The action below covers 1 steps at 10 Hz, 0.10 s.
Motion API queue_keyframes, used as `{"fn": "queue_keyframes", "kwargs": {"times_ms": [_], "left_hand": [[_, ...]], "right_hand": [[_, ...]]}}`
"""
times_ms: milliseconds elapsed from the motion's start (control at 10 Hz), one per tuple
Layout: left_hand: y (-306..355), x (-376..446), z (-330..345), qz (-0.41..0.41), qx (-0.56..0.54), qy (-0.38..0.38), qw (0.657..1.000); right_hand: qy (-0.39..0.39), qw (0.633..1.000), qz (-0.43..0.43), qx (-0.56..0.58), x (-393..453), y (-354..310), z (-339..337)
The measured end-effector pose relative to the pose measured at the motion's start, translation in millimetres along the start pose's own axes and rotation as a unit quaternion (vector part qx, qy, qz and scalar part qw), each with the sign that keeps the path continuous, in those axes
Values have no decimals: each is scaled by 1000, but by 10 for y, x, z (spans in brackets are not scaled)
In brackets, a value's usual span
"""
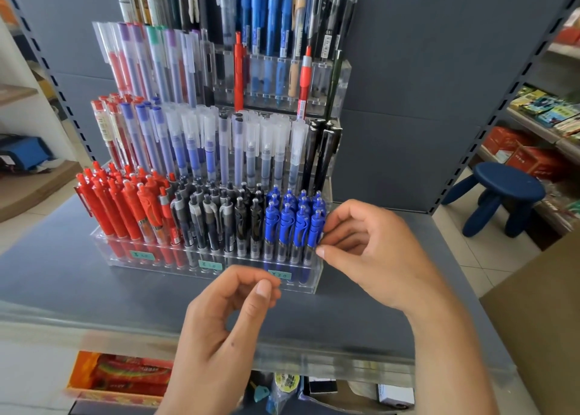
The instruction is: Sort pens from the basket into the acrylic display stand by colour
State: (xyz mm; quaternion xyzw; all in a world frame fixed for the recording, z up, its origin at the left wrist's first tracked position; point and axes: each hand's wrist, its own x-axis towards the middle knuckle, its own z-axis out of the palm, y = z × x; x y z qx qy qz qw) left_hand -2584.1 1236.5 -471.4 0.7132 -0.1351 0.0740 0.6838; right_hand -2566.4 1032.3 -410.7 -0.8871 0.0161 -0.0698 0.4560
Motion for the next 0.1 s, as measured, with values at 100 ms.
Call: {"fn": "queue_keyframes", "kwargs": {"times_ms": [100], "left_hand": [[110,-67,-86,12,28,-24,999]], "right_hand": [[26,1000,-4,8,-97,-31,30]]}}
